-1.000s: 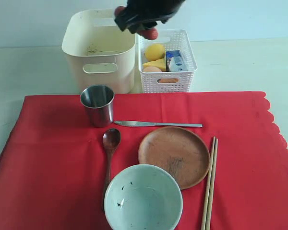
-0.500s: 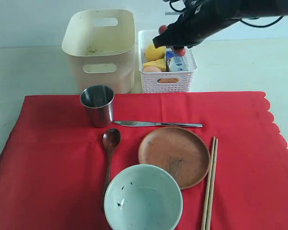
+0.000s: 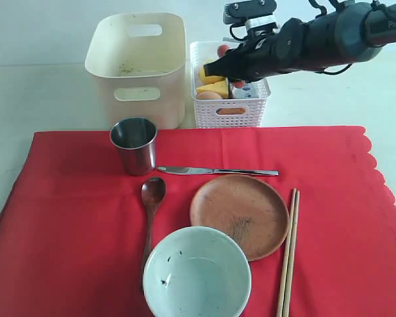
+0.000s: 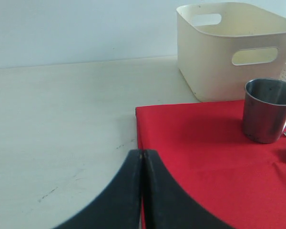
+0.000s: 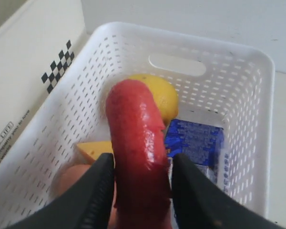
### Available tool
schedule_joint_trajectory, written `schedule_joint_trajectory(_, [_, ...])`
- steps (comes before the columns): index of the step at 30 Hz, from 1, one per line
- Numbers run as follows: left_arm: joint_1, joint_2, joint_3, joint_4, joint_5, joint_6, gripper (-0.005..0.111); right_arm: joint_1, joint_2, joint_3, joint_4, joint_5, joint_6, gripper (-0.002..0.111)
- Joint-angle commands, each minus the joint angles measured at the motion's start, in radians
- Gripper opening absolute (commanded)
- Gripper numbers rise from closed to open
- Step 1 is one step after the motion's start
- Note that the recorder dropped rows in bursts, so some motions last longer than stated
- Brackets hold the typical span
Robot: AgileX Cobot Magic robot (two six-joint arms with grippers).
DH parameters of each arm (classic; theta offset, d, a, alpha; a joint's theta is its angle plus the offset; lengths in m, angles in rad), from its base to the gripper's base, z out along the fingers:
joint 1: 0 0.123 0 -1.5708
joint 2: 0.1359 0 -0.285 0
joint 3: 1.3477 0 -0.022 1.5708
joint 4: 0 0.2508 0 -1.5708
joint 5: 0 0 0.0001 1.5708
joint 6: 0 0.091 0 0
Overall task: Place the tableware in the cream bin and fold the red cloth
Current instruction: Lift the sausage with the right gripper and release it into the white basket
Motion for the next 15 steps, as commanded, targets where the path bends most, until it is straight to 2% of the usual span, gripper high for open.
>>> schedule_joint_trajectory(1, [0.002, -0.006, -0.001, -0.005, -0.008, 0.000, 0.003, -0.002, 0.006, 0.001, 0.005, -0.031, -0.003, 0.055])
schedule_joint_trajectory(5, [0.002, -0.006, -0.001, -0.005, -0.008, 0.000, 0.003, -0.002, 0.004, 0.001, 0.007, -0.018, -0.003, 0.075])
schedule_joint_trajectory(7, [0.002, -0.006, -0.001, -0.005, -0.008, 0.000, 0.003, -0.002, 0.000, 0.001, 0.007, 0.001, -0.003, 0.079])
schedule_joint_trajectory(12, [0.002, -0.006, -0.001, -0.005, -0.008, 0.000, 0.003, -0.002, -0.048, 0.001, 0.000, 0.087, -0.003, 0.077])
schedule_joint_trajectory(15, [0.002, -0.006, -0.001, -0.005, -0.008, 0.000, 0.003, -0.002, -0.096, 0.001, 0.000, 0.133, -0.009, 0.068])
